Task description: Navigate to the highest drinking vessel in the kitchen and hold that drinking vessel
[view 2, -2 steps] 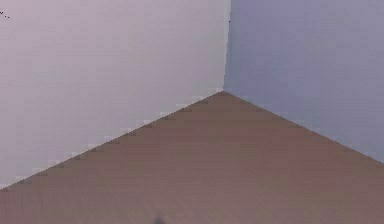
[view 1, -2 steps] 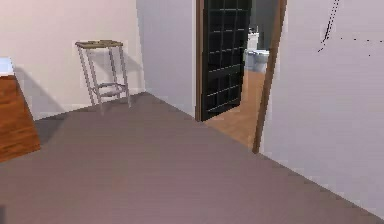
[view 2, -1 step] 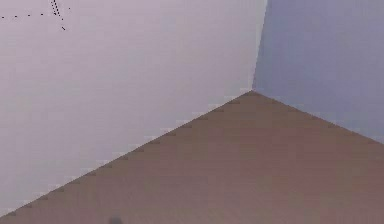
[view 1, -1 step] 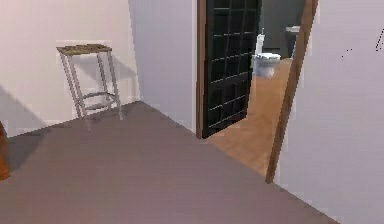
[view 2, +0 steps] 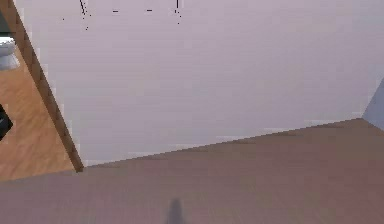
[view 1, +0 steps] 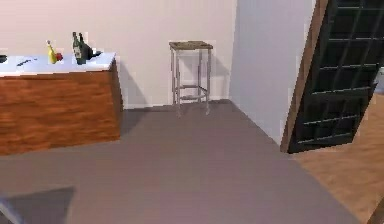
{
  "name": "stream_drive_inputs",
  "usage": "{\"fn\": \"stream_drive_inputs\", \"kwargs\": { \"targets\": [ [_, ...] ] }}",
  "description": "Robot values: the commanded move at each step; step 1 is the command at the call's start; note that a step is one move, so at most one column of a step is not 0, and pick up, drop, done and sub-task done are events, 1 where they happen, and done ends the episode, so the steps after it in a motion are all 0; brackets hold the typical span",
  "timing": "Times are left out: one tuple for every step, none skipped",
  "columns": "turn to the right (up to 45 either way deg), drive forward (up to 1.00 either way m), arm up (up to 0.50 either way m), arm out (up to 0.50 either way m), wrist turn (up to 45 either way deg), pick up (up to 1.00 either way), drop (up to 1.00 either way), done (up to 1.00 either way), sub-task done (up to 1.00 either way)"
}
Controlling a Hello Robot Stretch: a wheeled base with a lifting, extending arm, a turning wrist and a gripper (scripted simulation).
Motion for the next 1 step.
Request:
{"fn": "stream_drive_inputs", "kwargs": {
  "targets": [
    [0.0,0.05,0.00,0.00,0.0,0.00,0.00,0.00,0.00]
  ]
}}
